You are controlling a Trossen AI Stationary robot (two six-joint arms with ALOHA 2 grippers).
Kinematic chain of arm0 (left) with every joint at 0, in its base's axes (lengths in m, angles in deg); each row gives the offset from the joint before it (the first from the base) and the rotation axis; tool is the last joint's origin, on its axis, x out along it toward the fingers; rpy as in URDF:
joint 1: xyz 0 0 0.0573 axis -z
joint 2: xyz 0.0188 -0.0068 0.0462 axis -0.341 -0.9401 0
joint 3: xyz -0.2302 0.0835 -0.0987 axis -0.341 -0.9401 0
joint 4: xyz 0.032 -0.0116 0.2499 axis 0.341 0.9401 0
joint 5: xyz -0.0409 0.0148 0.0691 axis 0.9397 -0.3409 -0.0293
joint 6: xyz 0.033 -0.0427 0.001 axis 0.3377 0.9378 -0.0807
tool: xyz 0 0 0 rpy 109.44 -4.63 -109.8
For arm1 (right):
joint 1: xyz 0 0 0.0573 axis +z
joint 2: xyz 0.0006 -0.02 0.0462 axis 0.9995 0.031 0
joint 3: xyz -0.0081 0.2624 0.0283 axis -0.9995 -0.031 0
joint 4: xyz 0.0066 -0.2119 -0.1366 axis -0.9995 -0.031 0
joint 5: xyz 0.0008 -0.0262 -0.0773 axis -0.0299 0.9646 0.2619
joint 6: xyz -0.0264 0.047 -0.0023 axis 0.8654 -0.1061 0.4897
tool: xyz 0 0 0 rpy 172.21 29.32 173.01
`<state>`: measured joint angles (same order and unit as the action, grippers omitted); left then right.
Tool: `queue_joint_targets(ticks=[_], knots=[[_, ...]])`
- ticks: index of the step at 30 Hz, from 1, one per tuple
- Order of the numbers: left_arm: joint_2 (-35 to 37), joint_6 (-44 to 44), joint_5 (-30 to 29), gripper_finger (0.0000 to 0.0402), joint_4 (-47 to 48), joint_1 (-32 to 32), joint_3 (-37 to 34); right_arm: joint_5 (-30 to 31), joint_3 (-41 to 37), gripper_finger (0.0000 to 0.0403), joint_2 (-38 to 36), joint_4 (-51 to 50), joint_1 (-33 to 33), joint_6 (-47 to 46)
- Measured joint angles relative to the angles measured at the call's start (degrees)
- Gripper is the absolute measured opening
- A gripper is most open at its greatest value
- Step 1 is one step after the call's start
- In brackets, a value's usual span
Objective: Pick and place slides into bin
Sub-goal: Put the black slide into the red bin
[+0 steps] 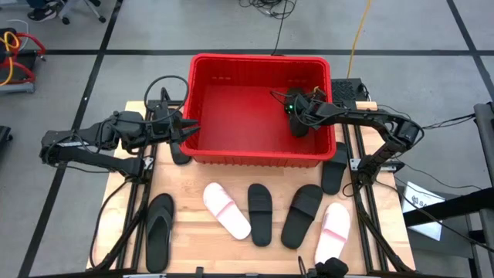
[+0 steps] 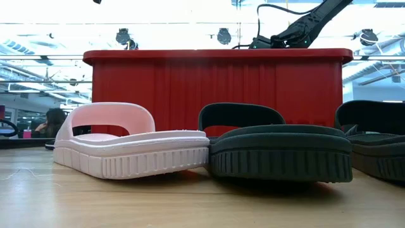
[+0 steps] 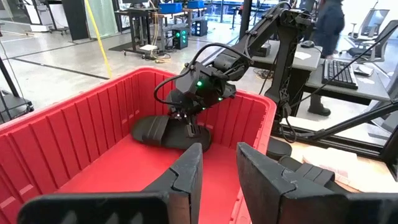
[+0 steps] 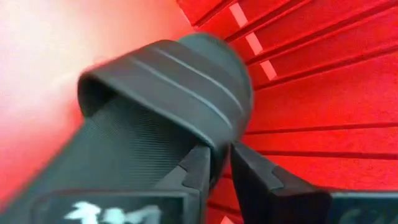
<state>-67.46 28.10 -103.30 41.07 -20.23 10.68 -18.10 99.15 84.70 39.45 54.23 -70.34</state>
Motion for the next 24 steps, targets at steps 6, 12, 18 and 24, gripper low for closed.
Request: queue_joint_targets(ticks=[6,12,18,24], knots=[[0.0,-0.01,0.02,0.0097,0.01,0.0,0.0,0.31,0.0,0.0102,-0.32,-0.03,0.0,-0.15],[0.0,-0.02,0.02,0.0097,0.02,0.0,0.0,-1.43,0.02,0.0121,-0.39,-0.84,0.13,-1.82],[0.0,-0.04,0.02,0.0097,0.02,0.02,0.0,-7.12,0.09,0.0123,-0.48,-1.22,0.23,-2.03],[0.0,-0.04,0.02,0.0097,0.02,0.02,0.0,-2.93,0.09,0.0123,-0.46,-1.34,0.37,-1.77]])
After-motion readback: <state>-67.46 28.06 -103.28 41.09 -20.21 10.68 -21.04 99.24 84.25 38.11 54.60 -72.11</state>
